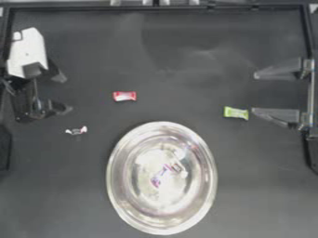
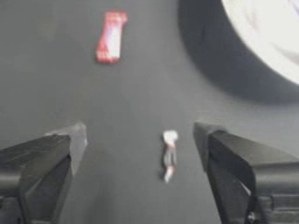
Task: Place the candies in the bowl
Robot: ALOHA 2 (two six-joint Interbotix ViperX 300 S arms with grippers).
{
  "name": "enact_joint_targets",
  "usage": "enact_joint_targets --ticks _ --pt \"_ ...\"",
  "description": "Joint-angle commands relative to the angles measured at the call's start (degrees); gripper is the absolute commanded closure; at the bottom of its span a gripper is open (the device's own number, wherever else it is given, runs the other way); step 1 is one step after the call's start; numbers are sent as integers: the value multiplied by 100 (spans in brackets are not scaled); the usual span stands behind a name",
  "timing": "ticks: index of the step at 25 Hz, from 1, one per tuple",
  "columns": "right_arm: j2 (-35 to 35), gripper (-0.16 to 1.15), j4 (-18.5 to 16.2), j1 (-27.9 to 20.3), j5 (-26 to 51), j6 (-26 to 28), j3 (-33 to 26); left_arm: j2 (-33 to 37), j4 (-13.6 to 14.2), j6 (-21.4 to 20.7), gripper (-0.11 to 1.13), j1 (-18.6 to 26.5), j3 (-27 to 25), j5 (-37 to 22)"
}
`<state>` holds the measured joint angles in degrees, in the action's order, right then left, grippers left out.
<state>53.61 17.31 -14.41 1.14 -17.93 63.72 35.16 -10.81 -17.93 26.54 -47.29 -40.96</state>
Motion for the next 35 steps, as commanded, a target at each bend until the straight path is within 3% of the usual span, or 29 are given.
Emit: enact_joint_targets --ticks 1,10,15,20,35 --pt "26 0 62 -79 -18 9 -18 -316 44 -9 0 -53 149 -272" --pt "35 0 123 -79 -88 9 0 -1151 185 211 1 -554 88 -141" --pt "35 0 149 -79 -114 9 9 -1389 642 668 1 -800 -26 185" --pt "35 0 158 -79 -114 9 9 -1591 870 1046 1 -888 -193 316" --pt "132 0 202 -79 -149 9 62 -2654 888 1283 1 -984 -237 686"
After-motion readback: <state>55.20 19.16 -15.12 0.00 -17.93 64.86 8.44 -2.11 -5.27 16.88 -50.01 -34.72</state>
